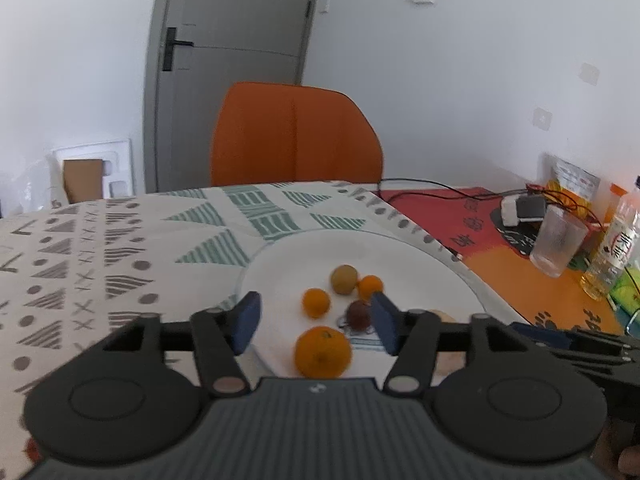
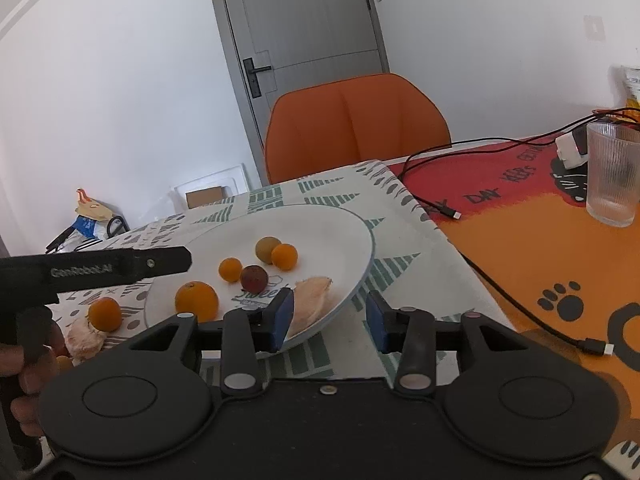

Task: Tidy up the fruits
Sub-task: 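Carry the orange and pomelo segment onto the white plate and open both tools, then move both open tools back from the plate to the remaining fruits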

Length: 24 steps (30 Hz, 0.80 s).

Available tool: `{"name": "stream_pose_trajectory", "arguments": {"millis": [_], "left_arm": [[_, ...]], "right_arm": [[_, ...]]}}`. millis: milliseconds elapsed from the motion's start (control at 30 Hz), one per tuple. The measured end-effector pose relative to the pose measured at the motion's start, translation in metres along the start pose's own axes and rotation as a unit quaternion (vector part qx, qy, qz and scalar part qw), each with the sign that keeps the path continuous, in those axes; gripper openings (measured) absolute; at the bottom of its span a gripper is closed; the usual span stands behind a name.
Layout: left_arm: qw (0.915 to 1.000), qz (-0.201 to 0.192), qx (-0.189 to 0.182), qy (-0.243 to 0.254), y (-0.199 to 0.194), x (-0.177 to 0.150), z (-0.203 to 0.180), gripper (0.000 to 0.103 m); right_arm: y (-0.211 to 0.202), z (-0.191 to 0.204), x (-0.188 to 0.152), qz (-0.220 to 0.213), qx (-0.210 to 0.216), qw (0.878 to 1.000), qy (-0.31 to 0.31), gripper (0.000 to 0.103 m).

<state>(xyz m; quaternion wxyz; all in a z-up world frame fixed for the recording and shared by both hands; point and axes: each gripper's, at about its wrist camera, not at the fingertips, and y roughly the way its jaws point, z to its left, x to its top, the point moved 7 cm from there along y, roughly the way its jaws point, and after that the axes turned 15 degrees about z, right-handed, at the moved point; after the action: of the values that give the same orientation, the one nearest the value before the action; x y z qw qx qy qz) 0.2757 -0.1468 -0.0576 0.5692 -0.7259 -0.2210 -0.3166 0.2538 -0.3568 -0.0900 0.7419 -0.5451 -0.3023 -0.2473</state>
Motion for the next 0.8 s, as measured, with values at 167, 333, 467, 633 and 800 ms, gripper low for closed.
{"name": "stream_pose_trajectory", "arguments": {"millis": [167, 333, 467, 633, 800], "left_arm": [[0.9997, -0.011, 0.012, -0.017, -0.016, -0.003, 0.016, 0.075], [0.9992, -0.013, 0.025, -0.029, -0.026, -0.009, 0.029, 0.08], [0.9985, -0.019, 0.029, -0.041, -0.037, -0.015, 0.039, 0.086], [0.9972, -0.033, 0.043, -0.051, -0.055, -0.02, 0.054, 0.094], [0.9958, -0.044, 0.053, -0.061, -0.071, -0.025, 0.068, 0.095]], "right_arm": [[-0.005, 0.008, -0.001, -0.004, 0.006, 1.0, -0.005, 0.049], [-0.009, 0.017, -0.001, -0.009, 0.01, 1.0, -0.011, 0.057], [-0.011, 0.025, -0.002, -0.009, 0.019, 1.0, -0.014, 0.066], [-0.013, 0.04, -0.003, -0.013, 0.032, 0.999, -0.026, 0.085], [-0.015, 0.055, -0.004, -0.018, 0.042, 0.998, -0.035, 0.099]]}}
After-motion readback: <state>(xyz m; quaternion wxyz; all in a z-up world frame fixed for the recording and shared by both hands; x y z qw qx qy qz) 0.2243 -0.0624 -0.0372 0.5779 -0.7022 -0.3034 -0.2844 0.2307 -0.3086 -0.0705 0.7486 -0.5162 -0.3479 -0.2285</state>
